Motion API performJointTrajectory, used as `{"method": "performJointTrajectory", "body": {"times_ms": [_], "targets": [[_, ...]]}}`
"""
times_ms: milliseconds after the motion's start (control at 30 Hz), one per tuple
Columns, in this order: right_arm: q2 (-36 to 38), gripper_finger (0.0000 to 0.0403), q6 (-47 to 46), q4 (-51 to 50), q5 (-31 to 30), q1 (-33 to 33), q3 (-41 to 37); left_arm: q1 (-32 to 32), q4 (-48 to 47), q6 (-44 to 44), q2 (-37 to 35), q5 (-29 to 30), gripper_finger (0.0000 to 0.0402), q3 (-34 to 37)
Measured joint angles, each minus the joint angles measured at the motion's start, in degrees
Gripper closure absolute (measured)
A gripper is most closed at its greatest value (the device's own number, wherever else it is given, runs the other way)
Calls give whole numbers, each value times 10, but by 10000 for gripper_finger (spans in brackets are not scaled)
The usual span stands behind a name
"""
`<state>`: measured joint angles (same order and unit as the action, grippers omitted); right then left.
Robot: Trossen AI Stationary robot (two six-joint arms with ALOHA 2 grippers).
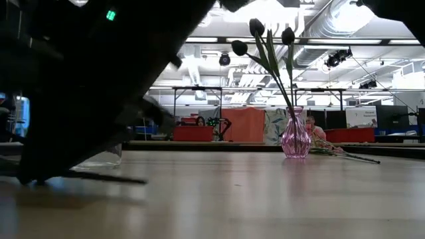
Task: Sort flowers into vase by color
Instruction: Put the bottom pink flowers into the transparent vase
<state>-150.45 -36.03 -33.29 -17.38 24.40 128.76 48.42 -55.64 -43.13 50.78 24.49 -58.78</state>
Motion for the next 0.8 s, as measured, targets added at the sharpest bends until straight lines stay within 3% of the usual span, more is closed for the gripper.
{"method": "performJointTrajectory", "body": {"times_ms": [133, 467, 633, 800], "targets": [[0, 392, 25, -109, 31, 17, 62, 0, 0, 16, -29, 2, 204, -39], [184, 399, -52, -233, 41, 99, -93, 21, 55, 80, -117, 102, 204, -66], [297, 400, -120, -145, 52, 136, -211, 31, 96, 130, -133, 165, 204, -66], [373, 401, -101, 113, 75, 143, -315, 31, 173, 201, -133, 198, 204, -66]]}}
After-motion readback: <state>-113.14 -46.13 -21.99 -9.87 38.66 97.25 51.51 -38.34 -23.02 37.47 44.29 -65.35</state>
